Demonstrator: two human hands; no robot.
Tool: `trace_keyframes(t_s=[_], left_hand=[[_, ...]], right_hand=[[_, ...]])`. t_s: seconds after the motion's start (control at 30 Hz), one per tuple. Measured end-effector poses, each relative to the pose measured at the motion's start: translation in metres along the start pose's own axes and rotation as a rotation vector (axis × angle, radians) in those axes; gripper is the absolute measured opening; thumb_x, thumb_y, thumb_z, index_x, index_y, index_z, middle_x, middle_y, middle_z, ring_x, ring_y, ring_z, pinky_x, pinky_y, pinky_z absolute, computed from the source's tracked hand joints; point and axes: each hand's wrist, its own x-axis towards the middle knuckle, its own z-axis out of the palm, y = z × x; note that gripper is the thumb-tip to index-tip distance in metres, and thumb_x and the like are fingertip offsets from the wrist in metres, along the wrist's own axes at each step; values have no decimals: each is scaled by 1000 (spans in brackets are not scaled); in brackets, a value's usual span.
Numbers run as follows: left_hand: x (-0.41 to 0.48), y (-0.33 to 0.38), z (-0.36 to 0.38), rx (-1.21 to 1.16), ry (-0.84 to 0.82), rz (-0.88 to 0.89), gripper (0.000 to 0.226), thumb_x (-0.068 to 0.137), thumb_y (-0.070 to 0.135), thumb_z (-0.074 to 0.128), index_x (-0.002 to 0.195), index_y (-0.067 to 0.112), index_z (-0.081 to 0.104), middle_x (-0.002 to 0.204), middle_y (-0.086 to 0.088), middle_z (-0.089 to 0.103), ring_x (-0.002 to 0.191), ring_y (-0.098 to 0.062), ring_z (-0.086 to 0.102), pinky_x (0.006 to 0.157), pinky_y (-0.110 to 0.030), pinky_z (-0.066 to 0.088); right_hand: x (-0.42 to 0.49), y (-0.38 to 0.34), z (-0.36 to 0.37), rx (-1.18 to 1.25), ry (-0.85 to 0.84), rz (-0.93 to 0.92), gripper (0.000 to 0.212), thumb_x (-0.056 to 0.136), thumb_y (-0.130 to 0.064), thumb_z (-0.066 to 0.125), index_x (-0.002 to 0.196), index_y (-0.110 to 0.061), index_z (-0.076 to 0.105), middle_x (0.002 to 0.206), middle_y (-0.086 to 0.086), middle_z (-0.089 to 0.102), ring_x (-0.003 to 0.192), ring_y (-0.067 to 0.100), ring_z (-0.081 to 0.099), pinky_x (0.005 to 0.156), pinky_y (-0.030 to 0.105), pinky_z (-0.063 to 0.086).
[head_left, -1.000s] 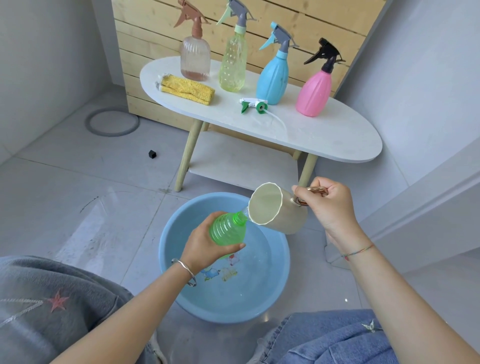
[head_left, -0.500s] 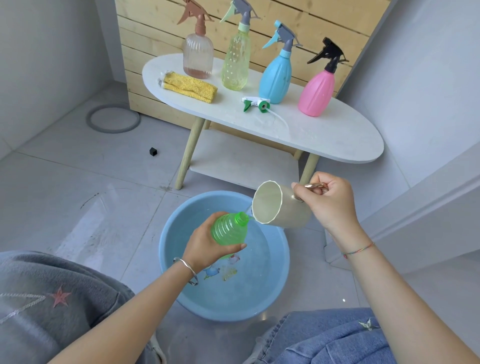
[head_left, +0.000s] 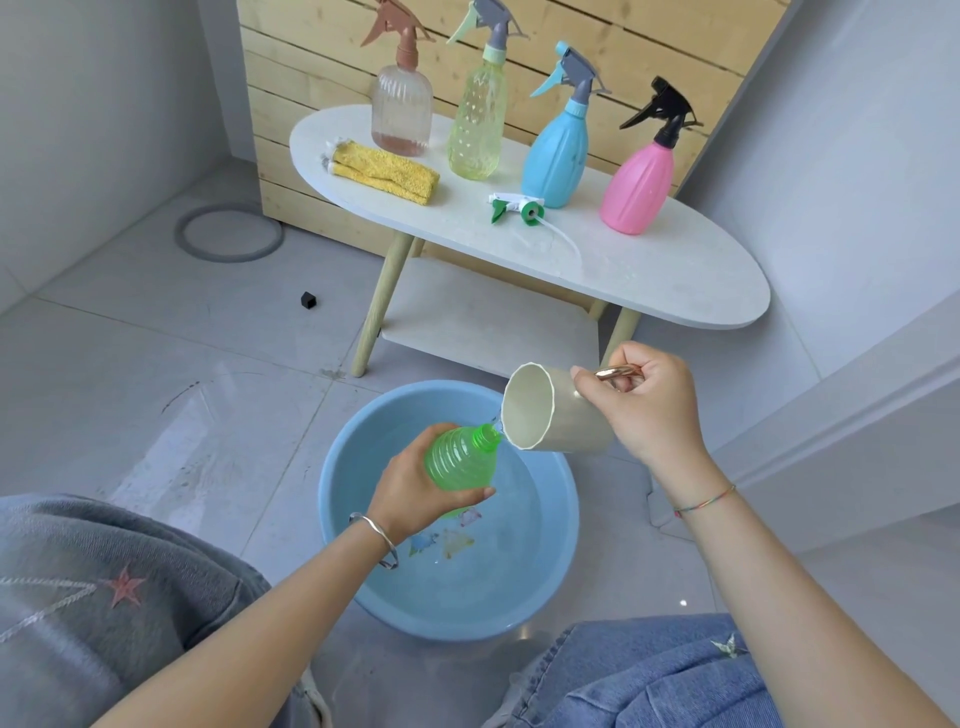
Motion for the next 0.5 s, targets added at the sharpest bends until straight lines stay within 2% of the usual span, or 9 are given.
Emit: trace_keyframes(t_s=[0.13,0.3,0.5], left_hand=[[0,1,0,12,9,2,75,53,57,87,119,39,53,105,25,62,102,0,57,86,-19,46],[0,1,1,12,9,-1,73,54,53,88,117,40,54,103,27,62,100,2,58,85,-19,46],[-1,2,0,8,5,-9,71,55,50,89,116,39,54,101,28,62,96,8,57,78,-10,43]], right_hand=[[-1,1,3,-10,-1,-18,47,73,-12,75,54,-15,33,51,-3,29,50,9,24,48,20,20],[-1,-1,5,-33,2,-54,44,73,-11,75,54,-12,35,50,-4,29,49,9,26,49,21,20],[-2,-4,8,-53,-4,-115,47,72,-8,75,54,-17,32,50,-7,27,49,11,29,48,17,20]])
